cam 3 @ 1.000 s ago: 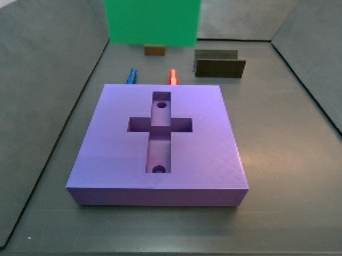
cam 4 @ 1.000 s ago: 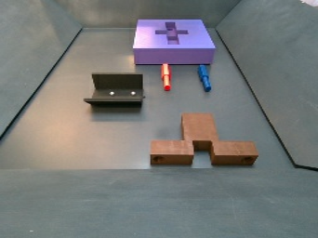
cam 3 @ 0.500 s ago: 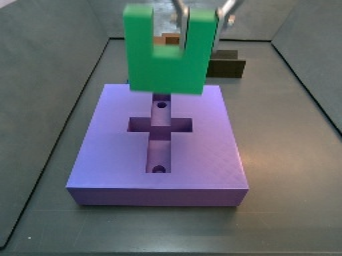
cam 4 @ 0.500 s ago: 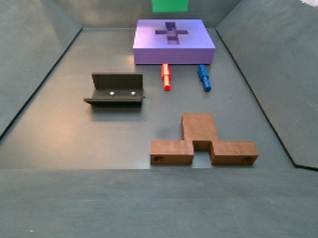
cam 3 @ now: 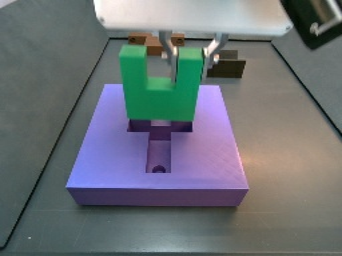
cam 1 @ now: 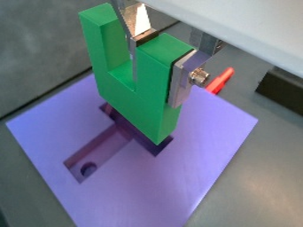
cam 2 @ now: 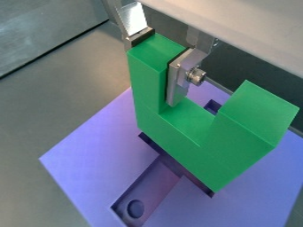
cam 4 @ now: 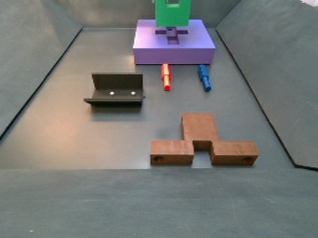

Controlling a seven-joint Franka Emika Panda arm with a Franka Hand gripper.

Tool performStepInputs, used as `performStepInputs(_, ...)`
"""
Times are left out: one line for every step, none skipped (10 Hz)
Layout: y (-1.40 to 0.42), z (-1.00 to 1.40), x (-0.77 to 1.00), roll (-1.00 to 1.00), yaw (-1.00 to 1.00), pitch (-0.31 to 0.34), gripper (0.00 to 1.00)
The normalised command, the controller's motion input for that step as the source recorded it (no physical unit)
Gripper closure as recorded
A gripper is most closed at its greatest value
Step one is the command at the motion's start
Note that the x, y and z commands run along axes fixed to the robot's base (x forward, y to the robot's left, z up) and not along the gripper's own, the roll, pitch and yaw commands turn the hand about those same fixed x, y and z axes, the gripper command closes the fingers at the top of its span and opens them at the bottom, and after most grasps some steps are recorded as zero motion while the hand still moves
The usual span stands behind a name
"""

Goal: Pick up the green object. Move up. Move to above the board. Insert the green object.
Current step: Insert the green object.

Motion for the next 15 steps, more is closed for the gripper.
performStepInputs(-0.12,-0.25,0.17,0.23,0.05,-0.116,1.0)
performStepInputs(-0.09,-0.31,0.07,0.22,0.05,-0.103,1.0)
performStepInputs(-0.05,-0.29,0.0,0.21,0.07,-0.073,1.0)
performStepInputs(0.0,-0.34,-0.15,0.08,0.04,-0.09,1.0)
performStepInputs(0.0,-0.31,-0.27,0.03,0.05,-0.123,1.0)
performStepInputs(0.0,-0.24,-0.34,0.03,0.04,-0.101,1.0)
performStepInputs(0.05,-0.15,-0.45,0.05,0.0,-0.063,1.0)
performStepInputs(0.0,-0.17,-0.39,0.02,0.0,-0.084,1.0)
performStepInputs(0.0,-0.28,-0.06,0.04,0.0,-0.017,1.0)
performStepInputs(-0.05,-0.55,0.0,0.16,0.05,0.0,1.0)
performStepInputs(0.0,-0.86,0.0,0.13,0.05,0.014,1.0)
performStepInputs(0.0,-0.99,0.0,0.12,0.01,0.026,1.0)
performStepInputs(0.0,-1.0,0.0,0.11,0.0,0.0,1.0)
performStepInputs(0.0,-1.0,0.0,0.05,0.0,0.0,1.0)
performStepInputs(0.0,-1.0,0.0,0.02,0.0,0.007,1.0)
